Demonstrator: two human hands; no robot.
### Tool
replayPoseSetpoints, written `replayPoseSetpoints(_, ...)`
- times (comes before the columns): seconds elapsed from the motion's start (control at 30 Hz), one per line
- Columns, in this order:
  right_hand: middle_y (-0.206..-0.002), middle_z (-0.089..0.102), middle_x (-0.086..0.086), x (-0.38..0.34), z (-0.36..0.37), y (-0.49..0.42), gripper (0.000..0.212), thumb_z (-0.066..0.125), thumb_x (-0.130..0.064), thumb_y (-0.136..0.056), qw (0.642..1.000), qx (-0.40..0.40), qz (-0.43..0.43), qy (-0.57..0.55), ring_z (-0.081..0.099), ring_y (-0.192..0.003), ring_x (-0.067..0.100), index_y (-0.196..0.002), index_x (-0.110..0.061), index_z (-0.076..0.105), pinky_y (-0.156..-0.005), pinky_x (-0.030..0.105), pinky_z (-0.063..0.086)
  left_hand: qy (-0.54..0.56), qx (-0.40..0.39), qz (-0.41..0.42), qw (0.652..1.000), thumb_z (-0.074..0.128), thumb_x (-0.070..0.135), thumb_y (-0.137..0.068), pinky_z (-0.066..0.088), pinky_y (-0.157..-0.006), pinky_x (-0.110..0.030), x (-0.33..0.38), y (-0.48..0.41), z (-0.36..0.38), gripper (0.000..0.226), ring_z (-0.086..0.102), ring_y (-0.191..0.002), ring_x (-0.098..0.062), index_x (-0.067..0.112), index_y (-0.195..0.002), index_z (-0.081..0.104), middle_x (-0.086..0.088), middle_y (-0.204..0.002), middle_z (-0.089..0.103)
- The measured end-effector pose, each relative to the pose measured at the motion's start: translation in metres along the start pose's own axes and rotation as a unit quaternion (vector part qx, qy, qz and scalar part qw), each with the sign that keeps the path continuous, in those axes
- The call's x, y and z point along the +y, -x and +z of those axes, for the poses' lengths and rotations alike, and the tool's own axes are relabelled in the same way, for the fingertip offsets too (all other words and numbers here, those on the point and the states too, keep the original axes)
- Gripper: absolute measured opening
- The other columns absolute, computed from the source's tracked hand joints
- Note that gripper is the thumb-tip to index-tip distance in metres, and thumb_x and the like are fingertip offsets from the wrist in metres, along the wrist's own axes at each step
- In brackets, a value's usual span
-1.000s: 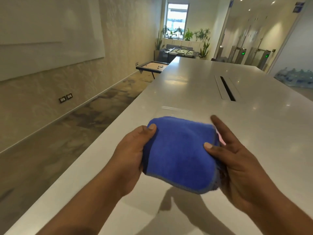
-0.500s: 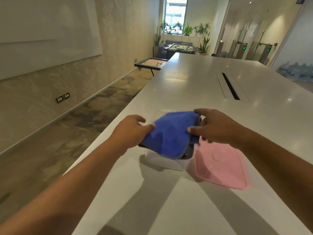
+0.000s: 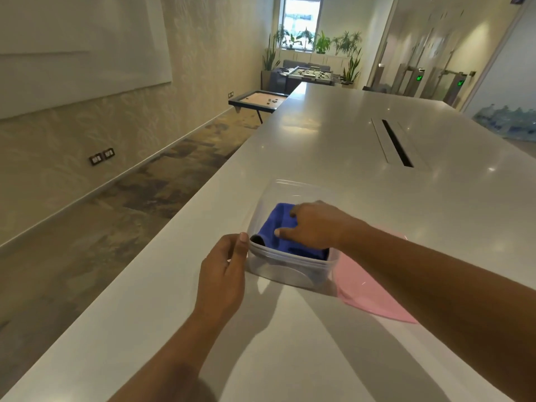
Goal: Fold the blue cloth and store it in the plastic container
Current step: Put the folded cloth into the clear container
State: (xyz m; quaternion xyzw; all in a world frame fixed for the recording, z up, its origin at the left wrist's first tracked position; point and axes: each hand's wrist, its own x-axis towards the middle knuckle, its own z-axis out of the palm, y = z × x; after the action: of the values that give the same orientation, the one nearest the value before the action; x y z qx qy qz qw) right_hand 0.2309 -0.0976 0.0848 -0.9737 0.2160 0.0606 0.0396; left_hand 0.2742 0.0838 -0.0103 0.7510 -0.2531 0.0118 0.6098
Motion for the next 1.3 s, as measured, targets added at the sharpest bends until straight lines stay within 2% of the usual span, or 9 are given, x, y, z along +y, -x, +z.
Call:
replayPoseSetpoints(0.07,-0.121,0.066,0.005,-0.005,0.009,-0.012,0.076,0.043,-0.078,-0.079,0.997,-0.061,0.009,0.045,0.061,-0.100,0.024,-0.126,-0.020,0.057,-0.080,0.037,0.048,-0.019,-0.006,0.008,1.000,0.030,0.070,-0.089,0.044,-0.063,-0.009,0.000,0.001,0.001,0.042,0.061,-0.080,0.000,0.041,-0.086,0.060,0.026,-0.085,0.065)
replayPoseSetpoints(0.1,-0.139,0.056,0.007,-0.007,0.013,-0.018,0.085,0.042,-0.080,-0.078,0.993,-0.098,0.017,0.059,0.058,-0.112,0.027,-0.140,-0.022,0.046,-0.086,0.040,0.047,-0.034,-0.010,0.006,0.999,0.029,0.071,-0.088,0.045,-0.063,-0.011,0.001,0.002,0.001,0.040,0.060,-0.080,0.001,0.043,-0.085,0.058,0.029,-0.085,0.063)
replayPoseSetpoints(0.17,-0.164,0.013,0.008,-0.009,0.020,-0.031,0.096,0.042,-0.081,-0.077,0.982,-0.174,0.024,0.071,0.041,-0.135,0.035,-0.155,-0.033,0.012,-0.106,0.049,0.037,-0.049,-0.017,0.001,0.999,0.029,0.069,-0.088,0.050,-0.065,-0.020,-0.001,0.002,0.003,0.033,0.060,-0.081,0.001,0.049,-0.083,0.056,0.031,-0.086,0.062)
replayPoseSetpoints(0.27,-0.163,-0.020,0.004,-0.009,0.029,-0.045,0.101,0.046,-0.080,-0.075,0.972,-0.218,0.029,0.083,0.028,-0.143,0.042,-0.150,-0.045,-0.013,-0.113,0.058,0.024,-0.051,-0.019,0.004,0.999,0.028,0.069,-0.088,0.050,-0.065,-0.022,-0.003,0.002,0.004,0.033,0.059,-0.082,0.002,0.050,-0.080,0.054,0.023,-0.080,0.064)
replayPoseSetpoints(0.4,-0.159,-0.033,0.006,-0.005,0.038,-0.054,0.108,0.051,-0.078,-0.074,0.967,-0.241,0.025,0.078,0.020,-0.145,0.043,-0.145,-0.047,-0.024,-0.115,0.059,0.021,-0.059,-0.021,0.006,0.998,0.023,0.073,-0.088,0.045,-0.063,-0.016,-0.004,0.002,0.005,0.039,0.057,-0.083,0.007,0.047,-0.080,0.051,0.019,-0.077,0.061)
replayPoseSetpoints(0.7,-0.160,-0.030,0.006,-0.005,0.040,-0.059,0.114,0.058,-0.074,-0.074,0.969,-0.238,0.015,0.061,0.011,-0.148,0.042,-0.146,-0.044,-0.024,-0.116,0.059,0.019,-0.067,-0.023,0.002,0.997,0.021,0.072,-0.083,0.043,-0.064,-0.014,-0.006,0.003,0.007,0.036,0.060,-0.078,-0.004,0.049,-0.083,0.049,0.020,-0.081,0.060)
replayPoseSetpoints(1.0,-0.162,0.011,0.006,-0.011,0.030,-0.062,0.129,0.072,-0.069,-0.063,0.979,-0.186,0.043,0.066,0.027,-0.142,0.040,-0.154,-0.028,-0.009,-0.109,0.057,0.034,-0.076,-0.023,0.001,0.997,0.018,0.076,-0.081,0.039,-0.063,-0.011,-0.008,0.002,0.007,0.039,0.059,-0.078,-0.001,0.050,-0.082,0.048,0.025,-0.081,0.057)
replayPoseSetpoints(1.17,-0.157,0.021,0.007,-0.014,0.026,-0.076,0.126,0.076,-0.067,-0.058,0.978,-0.186,0.061,0.072,0.032,-0.138,0.040,-0.155,-0.027,0.005,-0.103,0.053,0.036,-0.085,-0.021,0.010,0.996,0.019,0.075,-0.082,0.038,-0.062,-0.008,-0.009,0.002,0.006,0.040,0.059,-0.077,-0.001,0.048,-0.084,0.049,0.024,-0.081,0.058)
replayPoseSetpoints(1.3,-0.159,0.015,0.006,-0.015,0.027,-0.065,0.128,0.075,-0.069,-0.059,0.980,-0.179,0.053,0.060,0.030,-0.139,0.039,-0.155,-0.029,0.000,-0.107,0.057,0.037,-0.081,-0.024,0.003,0.996,0.021,0.072,-0.082,0.038,-0.063,-0.009,-0.007,0.000,0.004,0.046,0.059,-0.078,-0.003,0.041,-0.094,0.052,0.025,-0.082,0.056)
